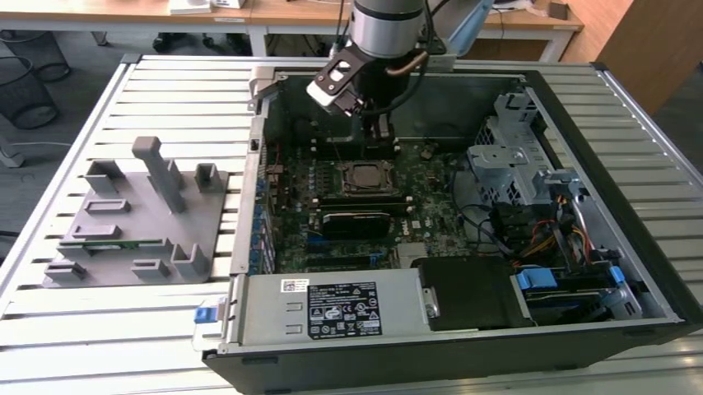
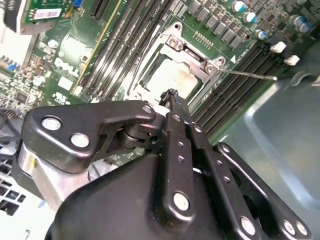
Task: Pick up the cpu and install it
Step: 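Install the first cpu locking lever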
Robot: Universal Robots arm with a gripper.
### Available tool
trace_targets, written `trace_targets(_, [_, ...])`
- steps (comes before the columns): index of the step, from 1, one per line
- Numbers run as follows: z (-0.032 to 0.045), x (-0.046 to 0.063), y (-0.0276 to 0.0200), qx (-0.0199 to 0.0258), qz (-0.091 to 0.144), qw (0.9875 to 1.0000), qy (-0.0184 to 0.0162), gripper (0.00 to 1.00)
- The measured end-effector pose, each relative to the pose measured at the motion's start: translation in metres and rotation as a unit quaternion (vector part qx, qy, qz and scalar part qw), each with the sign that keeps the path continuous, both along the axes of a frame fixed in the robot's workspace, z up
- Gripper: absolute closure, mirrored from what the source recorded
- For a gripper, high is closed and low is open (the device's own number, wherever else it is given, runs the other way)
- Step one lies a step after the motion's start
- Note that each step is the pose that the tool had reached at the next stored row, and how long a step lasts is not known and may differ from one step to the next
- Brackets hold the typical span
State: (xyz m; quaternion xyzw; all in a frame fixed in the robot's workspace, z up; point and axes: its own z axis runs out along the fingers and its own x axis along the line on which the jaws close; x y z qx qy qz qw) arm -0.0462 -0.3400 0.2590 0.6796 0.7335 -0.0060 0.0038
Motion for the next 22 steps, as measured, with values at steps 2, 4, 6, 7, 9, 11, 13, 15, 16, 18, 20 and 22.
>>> trace_targets(2, [0.0053,0.0,0.0,-0.0004,0.0,1.0,0.0,0.89])
trace_targets(4, [0.0105,0.0,0.0,-0.0011,0.0,1.0,0.0,0.89])
trace_targets(6, [0.0118,-0.0004,0.0,-0.0027,0.004,1.0,-0.0001,0.89])
trace_targets(7, [0.0118,-0.0004,0.0,-0.0028,0.012,0.9999,-0.0001,0.89])
trace_targets(9, [0.0118,-0.0003,0.0,-0.0027,0.029,0.9996,-0.0002,0.89])
trace_targets(11, [0.0118,-0.0004,0.0,-0.0028,0.047,0.9989,-0.0002,0.89])
trace_targets(13, [0.0118,-0.0004,0.0,-0.0029,0.066,0.9978,-0.0002,0.89])
trace_targets(15, [0.0117,-0.0004,0.0,-0.003,0.084,0.9965,-0.0002,0.89])
trace_targets(16, [0.0116,-0.0004,0.0,-0.003,0.093,0.9957,-0.0002,0.89])
trace_targets(18, [0.0113,-0.0004,0.0,-0.003,0.112,0.9938,-0.0003,0.89])
trace_targets(20, [0.0108,-0.0004,0.0,-0.0029,0.129,0.9916,-0.0004,0.89])
trace_targets(22, [0.0106,-0.0004,0.0,-0.003,0.147,0.9891,-0.0004,0.89])
